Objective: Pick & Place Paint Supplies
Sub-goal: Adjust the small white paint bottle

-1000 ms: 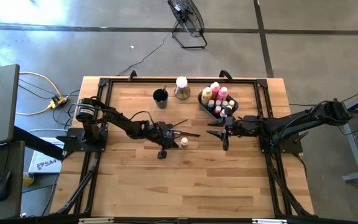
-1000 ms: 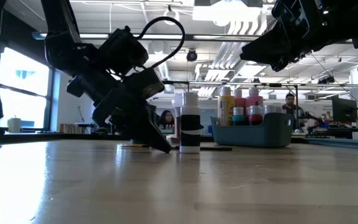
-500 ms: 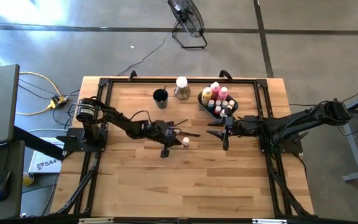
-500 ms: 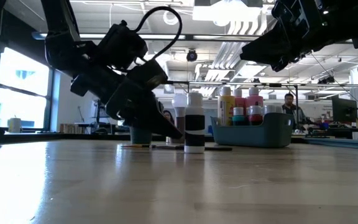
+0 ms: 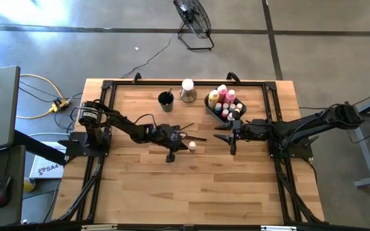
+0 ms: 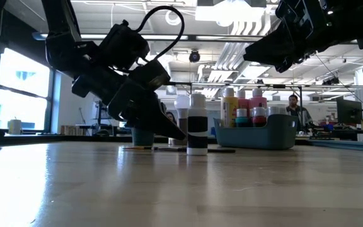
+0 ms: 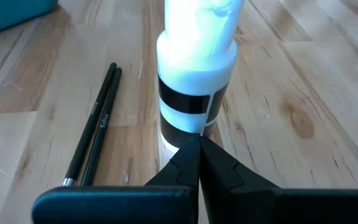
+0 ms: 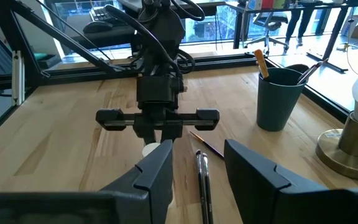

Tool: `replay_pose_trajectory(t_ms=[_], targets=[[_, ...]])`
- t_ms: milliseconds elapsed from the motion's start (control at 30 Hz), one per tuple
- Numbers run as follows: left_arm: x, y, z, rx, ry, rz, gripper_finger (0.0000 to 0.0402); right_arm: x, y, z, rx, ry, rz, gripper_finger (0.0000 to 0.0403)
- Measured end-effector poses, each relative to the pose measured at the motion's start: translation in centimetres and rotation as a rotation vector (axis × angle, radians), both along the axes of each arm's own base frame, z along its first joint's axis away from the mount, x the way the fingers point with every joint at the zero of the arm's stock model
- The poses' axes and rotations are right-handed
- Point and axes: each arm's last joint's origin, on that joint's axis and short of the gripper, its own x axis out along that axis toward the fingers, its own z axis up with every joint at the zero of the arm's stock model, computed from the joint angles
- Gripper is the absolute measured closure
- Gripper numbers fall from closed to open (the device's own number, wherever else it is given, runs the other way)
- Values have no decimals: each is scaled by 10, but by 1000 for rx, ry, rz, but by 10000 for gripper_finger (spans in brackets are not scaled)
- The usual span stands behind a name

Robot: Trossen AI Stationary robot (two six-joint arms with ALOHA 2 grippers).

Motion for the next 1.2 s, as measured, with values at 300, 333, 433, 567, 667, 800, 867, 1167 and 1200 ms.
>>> replay_pose_trajectory(t_ms=[300,333,433,567,667,800,867,1167,1200], targets=[[0,0,0,-2,0,1,402,0,0,0,0,0,0,265],[0,0,0,-2,0,1,402,0,0,0,0,-1,0,265],[0,0,0,-2,-2,3,402,0,0,0,0,-1,0,265],[1,0,2,-1,-23,3,402,0,0,0,0,-1,0,265],[2,0,2,-1,-22,3,402,0,0,0,0,-1,0,265],[1,0,1,-1,-6,3,402,0,0,0,0,-1,0,265],[0,0,-1,-1,20,4,402,0,0,0,0,-1,0,265],[-5,0,-10,-21,139,26,402,0,0,0,0,0,0,265],[-5,0,-10,-21,141,26,402,0,0,0,0,-1,0,265]])
